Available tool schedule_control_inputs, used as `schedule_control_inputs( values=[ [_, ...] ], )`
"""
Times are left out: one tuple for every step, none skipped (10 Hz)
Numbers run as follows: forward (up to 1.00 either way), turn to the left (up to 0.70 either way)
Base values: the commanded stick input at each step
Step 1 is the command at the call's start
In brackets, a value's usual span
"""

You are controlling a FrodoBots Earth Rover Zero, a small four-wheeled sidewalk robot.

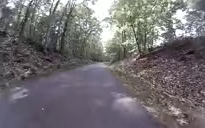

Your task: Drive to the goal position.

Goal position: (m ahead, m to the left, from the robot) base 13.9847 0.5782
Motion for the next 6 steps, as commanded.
schedule_control_inputs(
  values=[
    [0.70, 0.00],
    [0.70, 0.00],
    [0.70, 0.00],
    [0.70, 0.00],
    [0.70, 0.00],
    [0.70, 0.00]
  ],
)
